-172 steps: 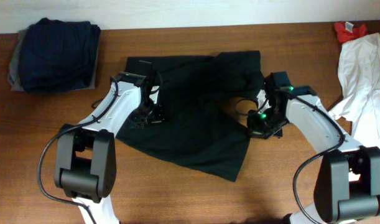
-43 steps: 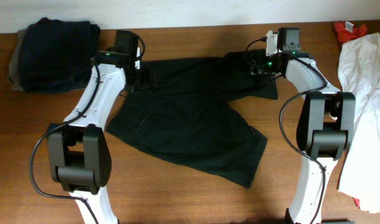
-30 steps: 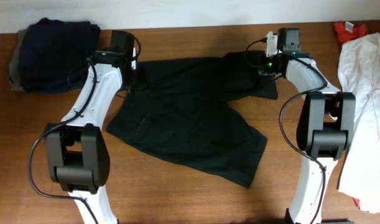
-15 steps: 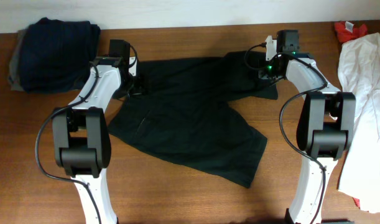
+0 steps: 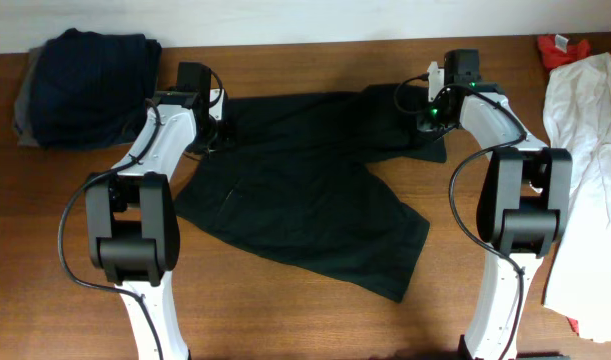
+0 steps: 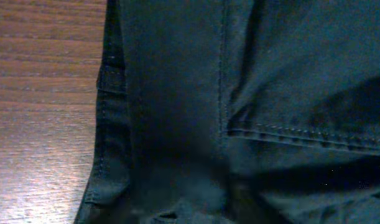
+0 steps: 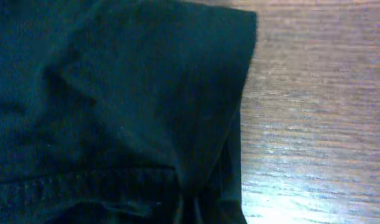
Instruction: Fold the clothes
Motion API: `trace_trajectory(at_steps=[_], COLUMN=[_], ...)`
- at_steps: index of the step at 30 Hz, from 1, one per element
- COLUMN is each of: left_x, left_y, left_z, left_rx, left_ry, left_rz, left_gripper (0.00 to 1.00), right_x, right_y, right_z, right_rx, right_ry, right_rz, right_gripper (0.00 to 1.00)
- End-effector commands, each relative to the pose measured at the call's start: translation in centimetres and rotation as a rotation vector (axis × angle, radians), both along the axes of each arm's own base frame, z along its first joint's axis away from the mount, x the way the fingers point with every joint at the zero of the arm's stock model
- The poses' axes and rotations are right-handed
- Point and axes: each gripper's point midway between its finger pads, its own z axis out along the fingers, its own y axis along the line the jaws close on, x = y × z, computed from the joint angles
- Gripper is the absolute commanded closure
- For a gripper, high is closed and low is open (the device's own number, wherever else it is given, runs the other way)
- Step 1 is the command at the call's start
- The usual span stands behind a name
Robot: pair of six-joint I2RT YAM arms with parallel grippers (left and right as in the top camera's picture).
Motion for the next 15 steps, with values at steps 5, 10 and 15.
trace_trajectory(at_steps=[5,10,15], left_x=[-0.5,-0.9,-3.3], left_y=[-0.2,-0.1,1.9], left_z=[2.5,7.9,11.5], left_rx=[-0.010,-0.015,0.073], left_ry=[-0.002,-0.083,-0.085], left_rz=[-0.005,-0.005,0.034], left_gripper=[0.99,0.99,0.99], right_x=[0.3,-2.1,-5.5], right_y=[-0.6,-0.7,-1.1], right_z=[8.9,12.5,14.0], right_rx=[-0.010,0.003,-0.008], right_ry=[-0.129,-0.114,-0.033], right_rz=[-0.082,-0.131,-0.191], right_gripper=[0.96,0.96,0.96])
